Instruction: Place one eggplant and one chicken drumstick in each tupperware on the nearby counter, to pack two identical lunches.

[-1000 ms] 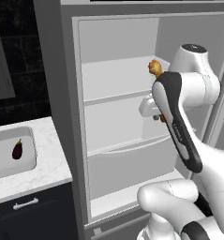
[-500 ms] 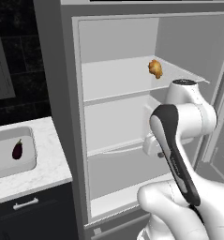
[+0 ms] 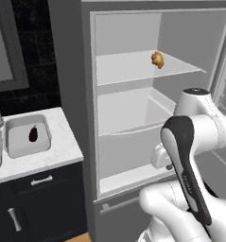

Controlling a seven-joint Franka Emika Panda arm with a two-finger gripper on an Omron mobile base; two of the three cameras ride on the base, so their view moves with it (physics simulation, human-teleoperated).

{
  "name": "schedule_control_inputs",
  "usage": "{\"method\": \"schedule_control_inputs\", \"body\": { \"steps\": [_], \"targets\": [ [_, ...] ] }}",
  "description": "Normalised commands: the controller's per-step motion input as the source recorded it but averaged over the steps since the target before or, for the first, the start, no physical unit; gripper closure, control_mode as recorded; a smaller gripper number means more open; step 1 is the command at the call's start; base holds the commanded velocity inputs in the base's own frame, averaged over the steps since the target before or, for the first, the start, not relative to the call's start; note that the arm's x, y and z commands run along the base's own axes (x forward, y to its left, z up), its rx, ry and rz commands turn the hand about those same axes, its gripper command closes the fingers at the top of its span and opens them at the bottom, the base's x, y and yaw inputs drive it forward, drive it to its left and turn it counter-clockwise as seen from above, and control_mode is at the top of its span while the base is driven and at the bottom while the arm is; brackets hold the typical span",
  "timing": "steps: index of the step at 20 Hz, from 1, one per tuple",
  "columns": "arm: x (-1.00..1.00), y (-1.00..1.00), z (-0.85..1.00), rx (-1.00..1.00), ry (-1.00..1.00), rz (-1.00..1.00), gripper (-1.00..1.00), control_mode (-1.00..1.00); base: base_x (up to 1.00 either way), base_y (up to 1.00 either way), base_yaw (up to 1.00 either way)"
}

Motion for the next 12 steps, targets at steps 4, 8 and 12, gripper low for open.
{"method": "schedule_control_inputs", "body": {
  "steps": [4, 8, 12],
  "targets": [
    [0.00, 0.00, 0.00, 0.00, 0.00, 0.00, 1.00, 1.00, -0.69, 1.00, 0.00],
    [0.00, 0.00, 0.00, 0.00, 0.00, 0.00, 1.00, 1.00, -0.48, 0.98, 0.00],
    [0.00, 0.00, 0.00, 0.00, 0.00, 0.00, 1.00, 1.00, 0.00, 1.00, 0.00]
  ]
}}
